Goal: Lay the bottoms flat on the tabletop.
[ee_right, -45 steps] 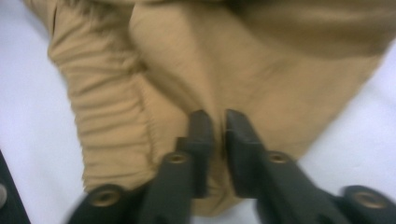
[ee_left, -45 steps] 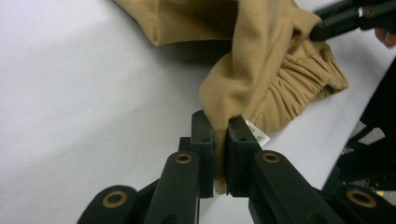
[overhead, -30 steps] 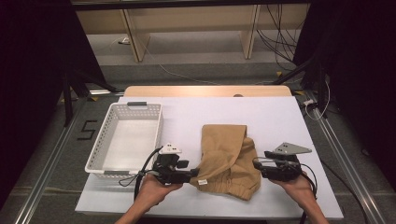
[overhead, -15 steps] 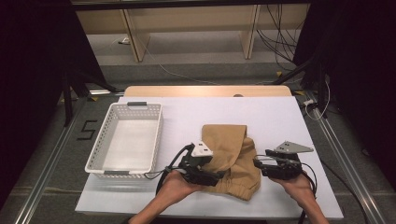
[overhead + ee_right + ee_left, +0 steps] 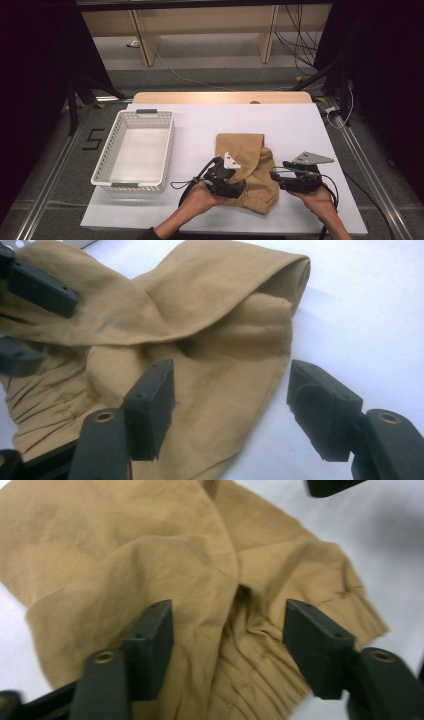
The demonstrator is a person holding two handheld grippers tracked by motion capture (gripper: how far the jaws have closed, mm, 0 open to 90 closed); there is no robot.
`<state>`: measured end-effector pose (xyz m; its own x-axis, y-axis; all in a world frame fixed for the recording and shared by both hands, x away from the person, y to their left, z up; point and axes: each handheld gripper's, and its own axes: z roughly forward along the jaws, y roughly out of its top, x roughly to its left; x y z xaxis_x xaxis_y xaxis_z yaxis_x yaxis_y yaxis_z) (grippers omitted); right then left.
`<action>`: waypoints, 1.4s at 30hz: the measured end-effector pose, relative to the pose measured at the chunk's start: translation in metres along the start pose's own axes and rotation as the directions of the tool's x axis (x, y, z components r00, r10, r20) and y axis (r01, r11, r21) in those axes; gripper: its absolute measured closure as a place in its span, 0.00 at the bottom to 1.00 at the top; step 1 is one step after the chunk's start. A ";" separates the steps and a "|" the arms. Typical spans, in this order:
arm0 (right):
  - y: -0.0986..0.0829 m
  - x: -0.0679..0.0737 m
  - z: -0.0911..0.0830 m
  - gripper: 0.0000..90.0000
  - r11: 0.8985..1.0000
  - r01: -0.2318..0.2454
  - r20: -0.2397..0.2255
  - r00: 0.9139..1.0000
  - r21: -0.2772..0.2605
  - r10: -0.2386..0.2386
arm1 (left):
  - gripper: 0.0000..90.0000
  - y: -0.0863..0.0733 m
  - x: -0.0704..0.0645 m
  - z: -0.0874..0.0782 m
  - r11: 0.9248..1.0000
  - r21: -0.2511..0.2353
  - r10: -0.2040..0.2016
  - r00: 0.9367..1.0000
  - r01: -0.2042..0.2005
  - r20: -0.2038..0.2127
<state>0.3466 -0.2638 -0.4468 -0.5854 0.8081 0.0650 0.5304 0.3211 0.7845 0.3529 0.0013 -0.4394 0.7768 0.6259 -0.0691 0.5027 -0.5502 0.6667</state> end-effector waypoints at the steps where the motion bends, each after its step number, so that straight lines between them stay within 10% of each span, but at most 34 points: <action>1: 0.000 0.000 0.000 0.41 1.000 0.001 0.000 1.000 0.001 -0.001 | 0.53 0.000 0.002 0.003 1.000 0.008 0.005 1.000 -0.005 -0.024; 18: 0.000 0.000 0.002 0.41 1.000 -0.004 0.000 1.000 0.007 0.004 | 0.91 -0.005 0.007 0.023 0.995 0.080 0.068 0.994 -0.060 -0.089; 42: 0.009 -0.018 0.034 0.43 0.995 -0.044 0.061 0.997 0.094 0.039 | 1.00 -0.013 0.053 -0.008 0.997 -0.031 -0.075 0.986 0.071 -0.148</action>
<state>0.3826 -0.2587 -0.4622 -0.5261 0.8485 0.0576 0.6109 0.3300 0.7196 0.3839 0.0460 -0.4458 0.6724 0.7402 -0.0080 0.5444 -0.4872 0.6829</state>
